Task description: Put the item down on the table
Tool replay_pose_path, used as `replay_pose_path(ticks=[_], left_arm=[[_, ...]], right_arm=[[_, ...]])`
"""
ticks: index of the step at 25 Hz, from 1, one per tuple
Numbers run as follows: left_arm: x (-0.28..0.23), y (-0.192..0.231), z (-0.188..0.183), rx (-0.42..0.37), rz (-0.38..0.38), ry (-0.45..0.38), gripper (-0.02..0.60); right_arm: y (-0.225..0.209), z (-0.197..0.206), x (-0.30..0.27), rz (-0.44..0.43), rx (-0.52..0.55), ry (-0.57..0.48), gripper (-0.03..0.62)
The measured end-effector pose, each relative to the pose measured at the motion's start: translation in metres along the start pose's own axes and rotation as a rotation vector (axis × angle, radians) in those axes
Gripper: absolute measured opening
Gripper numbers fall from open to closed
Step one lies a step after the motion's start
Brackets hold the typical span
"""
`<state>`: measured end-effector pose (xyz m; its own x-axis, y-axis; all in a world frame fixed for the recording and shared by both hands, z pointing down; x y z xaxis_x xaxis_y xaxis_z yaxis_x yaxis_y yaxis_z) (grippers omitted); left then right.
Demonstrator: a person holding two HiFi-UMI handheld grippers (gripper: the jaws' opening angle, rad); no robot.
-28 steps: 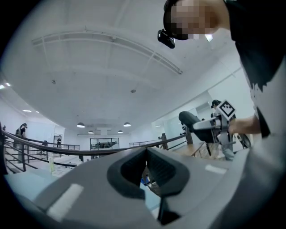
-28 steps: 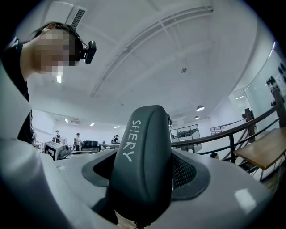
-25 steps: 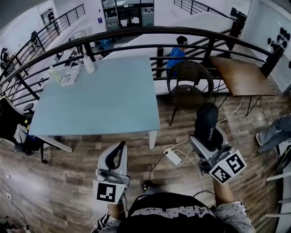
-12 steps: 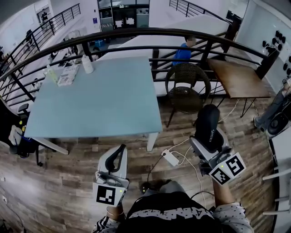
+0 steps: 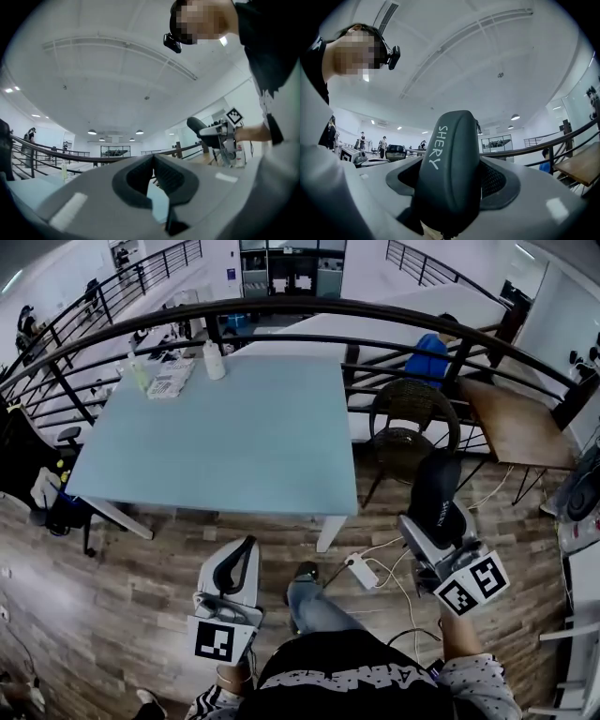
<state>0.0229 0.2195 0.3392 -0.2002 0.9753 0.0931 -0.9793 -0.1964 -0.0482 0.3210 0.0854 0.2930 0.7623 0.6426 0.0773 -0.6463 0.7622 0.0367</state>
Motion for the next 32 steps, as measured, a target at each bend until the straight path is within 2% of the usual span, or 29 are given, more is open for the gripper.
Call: replay_pose_path(ticks=[8,11,21,32], left_arm=[[-0.002,0.053,-0.016,-0.077,-0.112,-0.005,0.0],[-0.015,0.074,-0.015,-0.073,-0.139,-0.005,0.0],[-0.093,0.112,-0.001,-0.09,-0.104,0.024,0.0],[-0.173,0.152,0.007,-0.1,-0.036,0.047,0.0]], right_arm=[[-0.005,0.009,-0.082,-0.098,-0.05,-0.038,0.356],[-0.007,0.011,-0.11,-0.118,-0.053,-0.053,0.355],[-0.053,0.026,-0.17,-0.094,-0.081,-0.065,0.355],[-0.102,0.033,-0.227,-0.029,-0.095,-0.08,0.356]])
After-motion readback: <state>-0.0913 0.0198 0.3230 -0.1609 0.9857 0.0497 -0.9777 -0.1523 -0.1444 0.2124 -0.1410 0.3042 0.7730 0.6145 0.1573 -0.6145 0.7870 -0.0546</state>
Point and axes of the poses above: the fingertips, and each gripper's own axes: x backward along the fingers, y to its left, z out of its underside, the point moved 7 cm from there along x, backward along the fingers, and after that the axes turned 4 degrees about x, right-handed, at the moved point
